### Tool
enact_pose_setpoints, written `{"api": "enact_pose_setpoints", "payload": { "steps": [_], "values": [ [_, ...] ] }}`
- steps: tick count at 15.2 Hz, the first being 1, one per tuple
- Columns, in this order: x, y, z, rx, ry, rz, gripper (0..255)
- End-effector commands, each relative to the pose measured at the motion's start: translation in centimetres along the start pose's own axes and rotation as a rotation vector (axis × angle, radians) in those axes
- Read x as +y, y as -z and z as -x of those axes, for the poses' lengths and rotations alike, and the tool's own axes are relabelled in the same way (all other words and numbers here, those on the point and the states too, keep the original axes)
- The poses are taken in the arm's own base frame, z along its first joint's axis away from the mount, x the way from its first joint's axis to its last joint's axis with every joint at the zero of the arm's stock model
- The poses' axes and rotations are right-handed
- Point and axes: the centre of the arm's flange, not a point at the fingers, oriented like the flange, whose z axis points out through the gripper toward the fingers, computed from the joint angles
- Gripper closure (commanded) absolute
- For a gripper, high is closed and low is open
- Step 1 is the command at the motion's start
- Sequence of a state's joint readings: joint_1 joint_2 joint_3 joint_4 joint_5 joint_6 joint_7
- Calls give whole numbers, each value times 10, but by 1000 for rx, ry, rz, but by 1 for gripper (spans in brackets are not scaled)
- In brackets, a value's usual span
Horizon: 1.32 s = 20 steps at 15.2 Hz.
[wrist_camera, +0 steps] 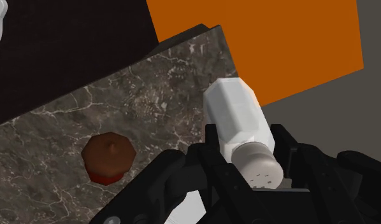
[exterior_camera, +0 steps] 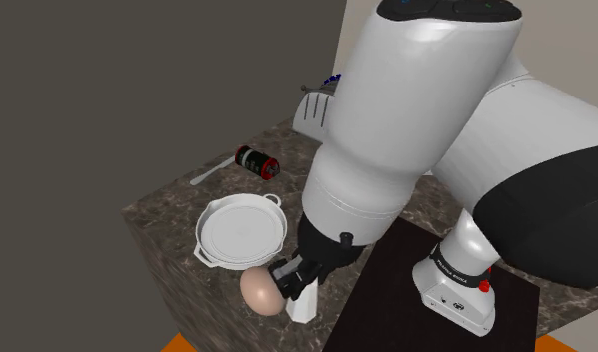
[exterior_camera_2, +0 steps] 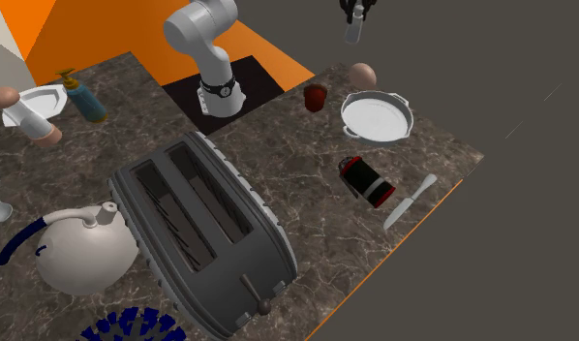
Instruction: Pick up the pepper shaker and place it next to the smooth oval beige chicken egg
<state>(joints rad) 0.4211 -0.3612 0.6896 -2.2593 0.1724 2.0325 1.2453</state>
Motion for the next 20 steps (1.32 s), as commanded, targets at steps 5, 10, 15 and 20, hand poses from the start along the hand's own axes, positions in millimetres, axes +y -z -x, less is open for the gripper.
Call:
{"api": "enact_pose_setpoints", "payload": {
  "steps": [5, 10, 15, 20],
  "values": [
    [1, -32, 2, 0, 0, -1, 255],
    [2, -58, 5, 0, 0, -1, 255],
    [4, -84, 7, 0, 0, -1, 255],
    [5, -111, 9, 0, 0, -1, 255]
  ]
}}
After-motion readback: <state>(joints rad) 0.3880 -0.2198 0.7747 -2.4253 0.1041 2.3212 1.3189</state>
